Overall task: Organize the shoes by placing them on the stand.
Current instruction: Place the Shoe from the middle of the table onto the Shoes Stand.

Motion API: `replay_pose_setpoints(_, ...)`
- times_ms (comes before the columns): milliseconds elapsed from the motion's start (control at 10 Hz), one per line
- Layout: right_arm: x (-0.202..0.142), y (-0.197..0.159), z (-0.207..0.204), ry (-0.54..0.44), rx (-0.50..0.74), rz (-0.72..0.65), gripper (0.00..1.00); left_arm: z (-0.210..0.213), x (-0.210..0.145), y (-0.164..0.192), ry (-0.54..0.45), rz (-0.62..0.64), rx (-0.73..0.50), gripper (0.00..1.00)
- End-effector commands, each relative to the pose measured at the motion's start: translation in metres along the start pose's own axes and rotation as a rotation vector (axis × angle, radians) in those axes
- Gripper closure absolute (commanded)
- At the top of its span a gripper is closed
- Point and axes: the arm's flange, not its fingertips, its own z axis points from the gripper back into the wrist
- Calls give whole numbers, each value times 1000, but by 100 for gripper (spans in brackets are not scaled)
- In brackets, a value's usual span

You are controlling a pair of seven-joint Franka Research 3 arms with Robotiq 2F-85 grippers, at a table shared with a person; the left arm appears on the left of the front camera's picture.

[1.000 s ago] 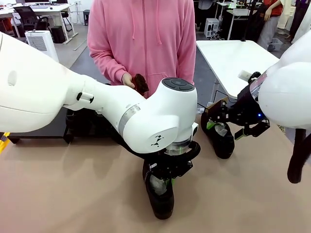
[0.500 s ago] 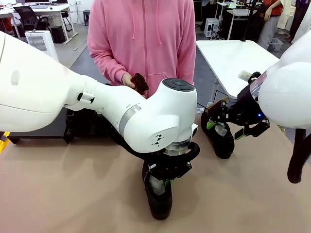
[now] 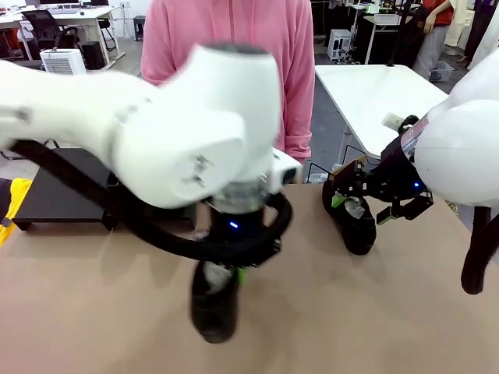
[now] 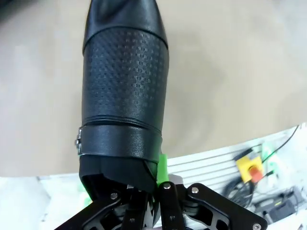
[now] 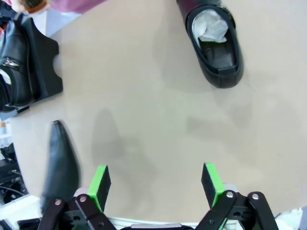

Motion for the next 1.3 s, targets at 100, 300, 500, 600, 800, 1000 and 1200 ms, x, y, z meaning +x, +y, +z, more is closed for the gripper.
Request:
replay_pose_setpoints(100,4,0,1,4,19,18,0,47,-6,93,-224,-2,150,100)
replay_pose_setpoints(300,4,0,1,4,19,18,0,87,17,159,-401,-4,201,100)
replay_pose_setpoints(500,4,0,1,4,19,18,0,96,57,219,-442,67,268,100)
replay_pose_setpoints(600,4,0,1,4,19,18,0,97,75,248,-440,90,300,100)
replay_pose_setpoints(800,4,0,1,4,19,18,0,93,115,319,-387,193,331,100)
replay_pose_setpoints(1000,4,0,1,4,19,18,0,75,147,364,-344,239,335,100)
replay_pose_setpoints(1200,4,0,1,4,19,18,0,59,170,393,-349,234,382,100)
